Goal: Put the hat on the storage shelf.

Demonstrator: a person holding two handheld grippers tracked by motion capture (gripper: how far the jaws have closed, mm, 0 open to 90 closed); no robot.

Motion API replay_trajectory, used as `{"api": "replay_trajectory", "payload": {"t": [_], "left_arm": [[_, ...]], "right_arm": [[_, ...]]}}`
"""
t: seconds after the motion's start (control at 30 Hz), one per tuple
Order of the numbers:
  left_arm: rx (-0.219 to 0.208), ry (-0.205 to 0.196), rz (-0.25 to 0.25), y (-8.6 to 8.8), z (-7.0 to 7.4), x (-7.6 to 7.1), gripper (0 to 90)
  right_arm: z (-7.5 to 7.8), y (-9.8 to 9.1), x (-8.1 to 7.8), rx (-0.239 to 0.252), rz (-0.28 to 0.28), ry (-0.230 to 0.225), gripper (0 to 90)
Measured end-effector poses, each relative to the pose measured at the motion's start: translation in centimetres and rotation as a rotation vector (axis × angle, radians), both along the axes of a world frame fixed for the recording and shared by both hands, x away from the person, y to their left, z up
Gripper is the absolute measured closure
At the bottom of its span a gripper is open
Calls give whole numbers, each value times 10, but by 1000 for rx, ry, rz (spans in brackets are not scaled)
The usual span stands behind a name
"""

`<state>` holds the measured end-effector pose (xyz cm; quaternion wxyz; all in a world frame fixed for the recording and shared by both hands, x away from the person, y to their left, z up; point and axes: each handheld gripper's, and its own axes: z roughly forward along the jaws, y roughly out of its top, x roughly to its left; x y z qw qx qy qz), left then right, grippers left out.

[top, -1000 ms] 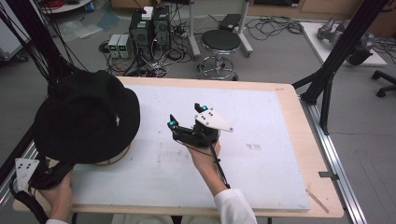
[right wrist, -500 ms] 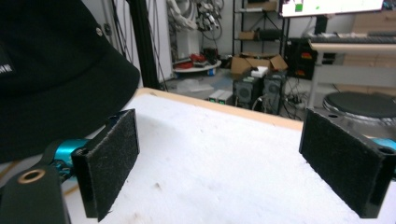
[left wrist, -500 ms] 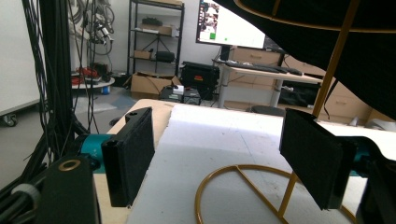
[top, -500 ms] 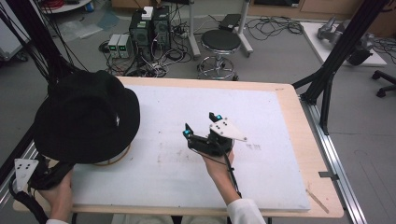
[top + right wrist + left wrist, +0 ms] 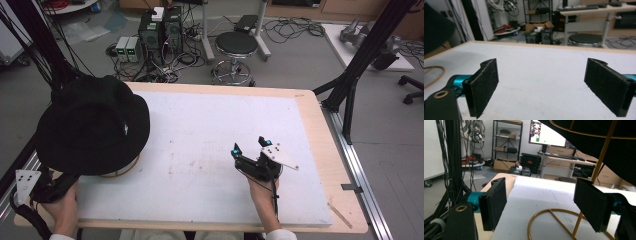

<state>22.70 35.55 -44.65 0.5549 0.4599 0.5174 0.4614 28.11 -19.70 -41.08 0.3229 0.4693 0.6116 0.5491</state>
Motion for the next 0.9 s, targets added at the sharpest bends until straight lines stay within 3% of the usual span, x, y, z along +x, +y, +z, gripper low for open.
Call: {"api": "replay_trajectory", "payload": {"t": [0.17, 0.27, 0.47, 0.53, 0.73, 0.9], "left_arm": [[1, 1, 0, -1, 0, 1, 267], [-4, 2, -3, -2, 0, 1, 267], [-4, 0, 4, 0, 0, 0, 267], [-6, -1, 6, 0, 1, 0, 267], [-7, -6, 5, -1, 1, 0, 267], [-9, -5, 2, -1, 1, 0, 267]], "right_arm": [[-9, -23, 0, 24, -68, 21, 114], [-7, -35, -1, 13, -107, -10, 115], [-7, -55, -5, -1, -160, -26, 115], [-8, -69, -8, -2, -204, -48, 115], [-16, -93, -10, 22, -285, -25, 115], [-19, -98, -12, 53, -309, -16, 115]]}}
